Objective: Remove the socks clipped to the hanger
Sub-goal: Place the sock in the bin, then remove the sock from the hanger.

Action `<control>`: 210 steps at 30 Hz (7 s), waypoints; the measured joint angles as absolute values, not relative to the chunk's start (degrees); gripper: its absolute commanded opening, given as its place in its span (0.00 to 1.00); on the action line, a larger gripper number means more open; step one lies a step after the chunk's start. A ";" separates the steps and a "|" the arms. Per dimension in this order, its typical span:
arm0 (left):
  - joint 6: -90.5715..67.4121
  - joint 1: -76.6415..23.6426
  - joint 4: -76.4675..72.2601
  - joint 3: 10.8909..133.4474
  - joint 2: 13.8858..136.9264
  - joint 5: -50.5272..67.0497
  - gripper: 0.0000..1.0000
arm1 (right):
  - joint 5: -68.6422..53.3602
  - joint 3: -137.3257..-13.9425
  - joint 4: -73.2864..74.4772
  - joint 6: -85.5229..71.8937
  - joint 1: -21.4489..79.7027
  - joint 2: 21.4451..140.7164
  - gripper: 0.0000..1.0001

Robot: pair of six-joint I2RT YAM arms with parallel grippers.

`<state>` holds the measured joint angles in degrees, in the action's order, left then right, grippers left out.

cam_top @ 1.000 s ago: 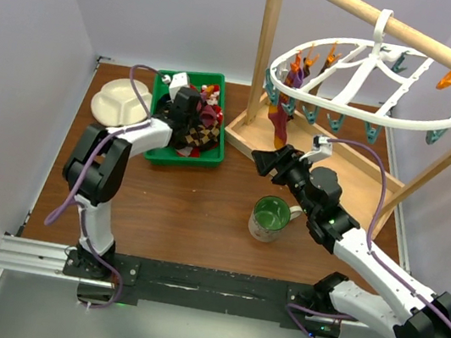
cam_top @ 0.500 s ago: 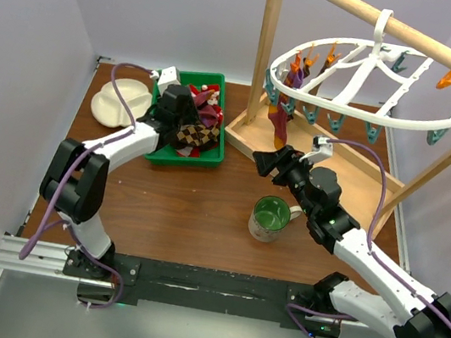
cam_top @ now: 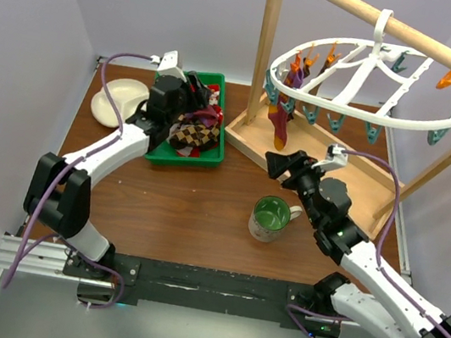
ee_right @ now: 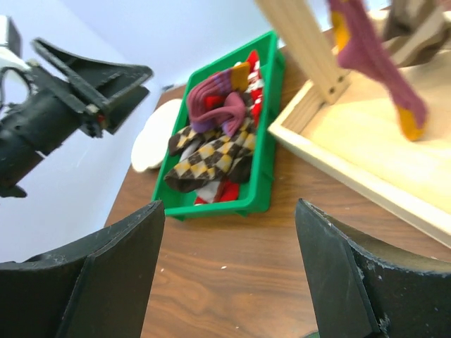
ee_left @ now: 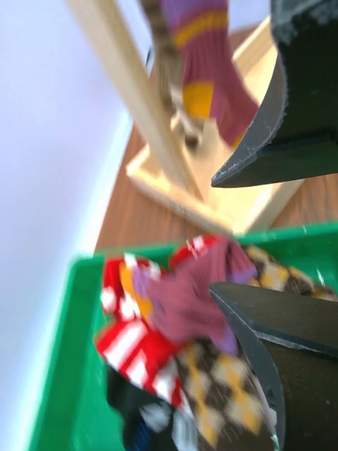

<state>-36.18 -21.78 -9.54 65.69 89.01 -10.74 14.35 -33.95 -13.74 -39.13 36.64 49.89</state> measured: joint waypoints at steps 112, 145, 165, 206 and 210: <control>-30.04 -37.78 -40.91 54.78 87.31 14.70 0.00 | -9.80 -34.15 -36.03 -35.07 25.15 63.48 0.92; -31.90 -49.56 -21.67 57.25 82.61 -6.46 0.00 | -9.82 -35.07 -41.63 -40.10 23.83 62.41 0.92; -30.44 -50.35 -17.85 63.72 87.92 -7.81 0.00 | -6.57 -40.29 -42.89 -43.05 25.47 72.58 0.89; -25.87 -35.90 -14.96 68.55 77.30 1.91 0.51 | -9.87 -40.88 -42.00 -47.44 26.89 70.54 0.03; -25.80 -35.00 -14.76 70.98 78.67 6.44 0.51 | -14.76 -42.94 -42.09 -48.58 26.89 71.70 0.03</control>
